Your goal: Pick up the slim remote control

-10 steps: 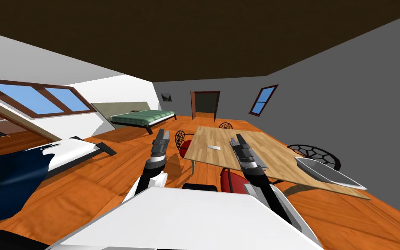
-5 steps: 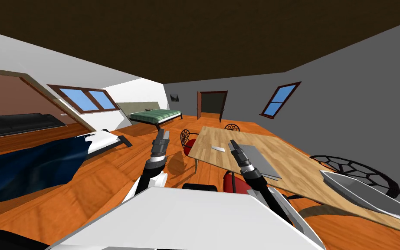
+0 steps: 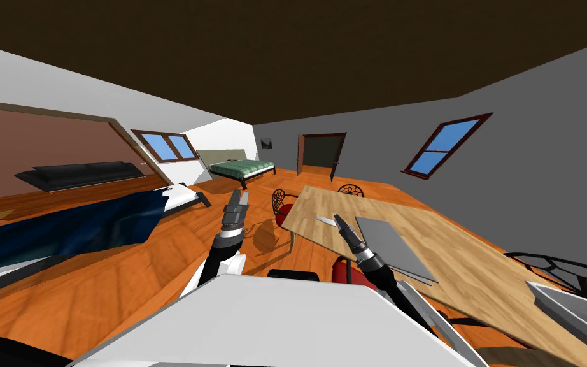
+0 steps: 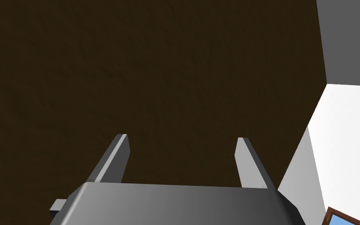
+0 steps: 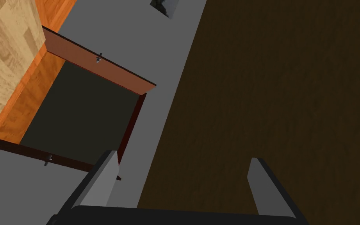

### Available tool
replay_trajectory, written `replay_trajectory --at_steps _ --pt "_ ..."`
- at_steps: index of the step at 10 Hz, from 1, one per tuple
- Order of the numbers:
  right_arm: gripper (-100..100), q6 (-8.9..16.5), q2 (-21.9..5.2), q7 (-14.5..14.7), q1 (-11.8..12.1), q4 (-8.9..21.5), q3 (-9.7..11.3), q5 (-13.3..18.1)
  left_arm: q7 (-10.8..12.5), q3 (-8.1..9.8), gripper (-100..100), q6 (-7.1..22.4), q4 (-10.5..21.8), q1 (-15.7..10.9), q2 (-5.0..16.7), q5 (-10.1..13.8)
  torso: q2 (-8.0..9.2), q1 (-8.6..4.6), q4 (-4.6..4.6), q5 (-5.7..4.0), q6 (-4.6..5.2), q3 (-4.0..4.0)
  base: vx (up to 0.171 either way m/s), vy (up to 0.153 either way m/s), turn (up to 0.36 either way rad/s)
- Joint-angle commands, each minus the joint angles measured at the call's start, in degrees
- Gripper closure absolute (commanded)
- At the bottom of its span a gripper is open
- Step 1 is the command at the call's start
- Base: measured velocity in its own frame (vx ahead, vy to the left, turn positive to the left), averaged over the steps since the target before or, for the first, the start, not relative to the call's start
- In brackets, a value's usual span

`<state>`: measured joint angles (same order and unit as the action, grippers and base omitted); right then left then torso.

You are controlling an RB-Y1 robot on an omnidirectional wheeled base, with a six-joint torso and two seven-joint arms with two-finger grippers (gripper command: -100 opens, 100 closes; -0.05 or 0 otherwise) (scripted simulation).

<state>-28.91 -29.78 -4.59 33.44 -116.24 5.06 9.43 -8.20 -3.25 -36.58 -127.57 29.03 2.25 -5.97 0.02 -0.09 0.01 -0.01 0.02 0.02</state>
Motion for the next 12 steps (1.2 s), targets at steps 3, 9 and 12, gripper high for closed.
replay_trajectory --at_steps 3,9,12 --pt "-100 -0.77 -5.95 1.07 1.11 5.08 1.86 1.98 0.00 0.00 0 0.00 0.00 0.00 0.00 0.00 -0.02 0.00 -0.01 -0.01 0.02 -0.01 -0.014 -0.005 0.282" --pt "-100 -1.90 -15.10 2.66 2.72 13.71 4.55 5.30 0.00 0.01 0 0.00 0.00 0.01 0.00 0.00 -0.05 0.00 -0.01 0.00 0.03 -0.03 -0.009 -0.001 0.251" --pt "-100 -2.26 -17.76 3.19 3.20 17.37 5.46 6.53 0.00 0.01 0 0.00 0.00 0.02 0.00 0.00 -0.06 0.02 -0.01 0.00 0.06 -0.04 -0.003 0.003 0.150"
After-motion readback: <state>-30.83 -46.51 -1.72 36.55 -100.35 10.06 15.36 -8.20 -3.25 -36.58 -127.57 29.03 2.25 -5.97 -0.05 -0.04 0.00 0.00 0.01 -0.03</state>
